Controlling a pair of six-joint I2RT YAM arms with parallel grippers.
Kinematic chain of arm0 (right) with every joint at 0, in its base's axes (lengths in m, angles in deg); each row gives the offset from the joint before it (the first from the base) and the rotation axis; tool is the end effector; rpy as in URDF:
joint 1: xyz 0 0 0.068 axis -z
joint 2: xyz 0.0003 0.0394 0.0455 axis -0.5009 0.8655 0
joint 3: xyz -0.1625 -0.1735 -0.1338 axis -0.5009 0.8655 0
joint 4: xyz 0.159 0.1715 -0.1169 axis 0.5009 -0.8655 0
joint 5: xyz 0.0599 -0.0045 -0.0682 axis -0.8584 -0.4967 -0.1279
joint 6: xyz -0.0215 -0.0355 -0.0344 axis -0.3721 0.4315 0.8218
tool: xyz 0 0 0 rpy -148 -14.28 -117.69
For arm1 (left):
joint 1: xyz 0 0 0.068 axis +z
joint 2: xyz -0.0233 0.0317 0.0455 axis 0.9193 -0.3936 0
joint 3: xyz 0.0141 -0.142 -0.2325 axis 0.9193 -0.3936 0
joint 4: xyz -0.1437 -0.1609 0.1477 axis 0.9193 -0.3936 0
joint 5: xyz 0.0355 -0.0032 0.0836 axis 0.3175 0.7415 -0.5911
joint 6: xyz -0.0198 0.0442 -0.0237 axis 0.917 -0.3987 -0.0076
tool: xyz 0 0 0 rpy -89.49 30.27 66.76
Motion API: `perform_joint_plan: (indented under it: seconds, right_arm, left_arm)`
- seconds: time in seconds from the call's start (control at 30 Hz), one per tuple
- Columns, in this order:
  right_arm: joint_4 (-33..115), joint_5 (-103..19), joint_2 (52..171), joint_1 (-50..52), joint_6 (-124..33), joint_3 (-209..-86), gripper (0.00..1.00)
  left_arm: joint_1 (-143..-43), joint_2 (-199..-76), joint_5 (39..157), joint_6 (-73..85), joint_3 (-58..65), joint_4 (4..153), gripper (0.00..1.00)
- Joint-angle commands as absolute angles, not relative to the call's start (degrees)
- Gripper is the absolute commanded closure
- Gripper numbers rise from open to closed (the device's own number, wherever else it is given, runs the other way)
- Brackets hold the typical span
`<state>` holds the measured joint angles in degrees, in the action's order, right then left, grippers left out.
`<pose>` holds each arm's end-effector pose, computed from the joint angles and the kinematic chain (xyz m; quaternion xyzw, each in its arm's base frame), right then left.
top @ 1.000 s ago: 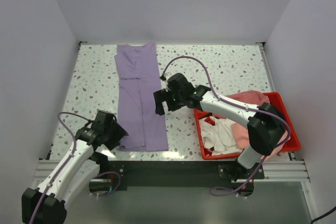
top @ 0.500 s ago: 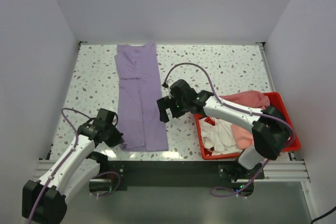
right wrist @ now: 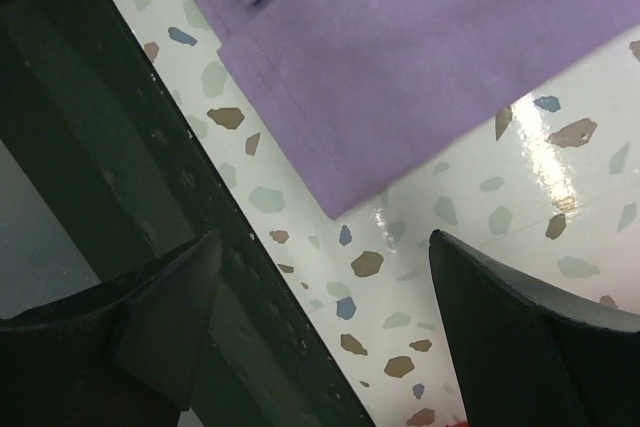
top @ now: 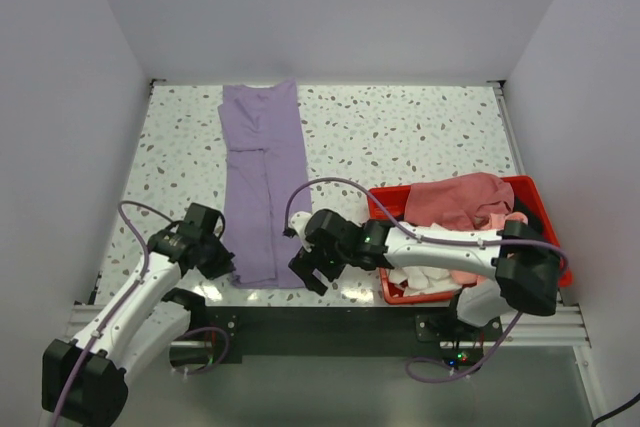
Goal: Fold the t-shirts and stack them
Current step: Fold the tshirt
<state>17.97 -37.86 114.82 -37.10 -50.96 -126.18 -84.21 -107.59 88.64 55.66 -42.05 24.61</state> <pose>0.1149 0.2789 0.2178 -0.4460 0.8374 0.2254 0.2215 0.1170 -0.0361 0.1751 -0.3726 0.9136 -0.0981 0.1301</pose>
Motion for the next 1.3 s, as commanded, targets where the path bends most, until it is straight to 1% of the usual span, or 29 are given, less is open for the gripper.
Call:
perform_joint_plan:
  seconds: [0.0, 0.1, 0.17, 0.2, 0.27, 0.3, 0.47, 0.57, 0.6, 0.67, 0.7, 0.8, 0.93, 1.1, 1.27]
  right_arm:
    - [19.04, -34.93, 116.31, -38.85, -51.01, -125.34, 0.14]
    - [21.85, -35.8, 118.41, -39.37, -52.41, -124.11, 0.22]
    - [22.73, -36.33, 120.17, -39.9, -53.56, -123.93, 0.25]
    - [23.26, -35.98, 120.7, -39.99, -53.91, -124.02, 0.3]
    - [23.53, -34.41, 121.67, -40.25, -54.61, -123.85, 0.34]
    - [23.7, -34.22, 122.46, -40.34, -54.79, -123.76, 0.38]
    - [24.93, -31.85, 125.1, -40.34, -56.46, -123.32, 0.48]
    - [25.72, -31.5, 125.54, -40.43, -57.25, -123.06, 0.62]
    - [26.07, -31.49, 125.37, -40.43, -57.34, -122.97, 0.71]
    - [26.34, -31.32, 124.84, -40.43, -57.69, -122.79, 0.79]
    - [26.25, -31.32, 124.66, -40.52, -57.69, -122.88, 0.87]
    - [25.55, -32.46, 122.82, -40.43, -58.13, -122.53, 0.99]
    - [22.3, -32.99, 119.57, -40.96, -59.88, -121.56, 1.0]
    - [21.59, -33.96, 115.26, -41.31, -61.38, -121.21, 1.0]
    - [17.21, -28.26, 116.13, -40.87, -60.51, -128.04, 1.0]
  left_arm:
    - [-84.49, -107.1, 88.75, 53.72, -39.63, 24.23, 1.0]
    - [-84.49, -107.71, 88.93, 53.01, -39.11, 24.06, 1.0]
    - [-84.49, -108.06, 88.58, 52.4, -38.67, 23.62, 1.0]
    - [-84.49, -108.59, 88.41, 52.22, -38.06, 23.45, 1.0]
    - [-84.49, -108.94, 88.49, 51.52, -37.61, 23.18, 1.0]
    - [-84.49, -109.21, 88.49, 51.26, -37.18, 23.01, 1.0]
    - [-84.49, -111.31, 89.02, 49.41, -36.13, 22.66, 1.0]
    - [-84.49, -113.42, 88.76, 48.35, -34.89, 21.87, 1.0]
    - [-84.49, -113.69, 87.89, 48.27, -34.63, 21.6, 1.0]
    - [-84.58, -114.22, 87.09, 48.18, -33.84, 20.81, 1.0]
    - [-84.49, -114.04, 87.09, 48.09, -33.75, 20.63, 1.0]
    - [-84.49, -111.86, 87.35, 48.35, -33.48, 20.28, 1.0]
    - [-84.49, -110.44, 87.7, 46.86, -32.69, 19.06, 1.0]
    - [-84.49, -112.01, 87.26, 46.42, -30.85, 17.73, 1.0]
    - [-84.57, -110.18, 89.19, 48.0, -30.58, 20.97, 1.0]
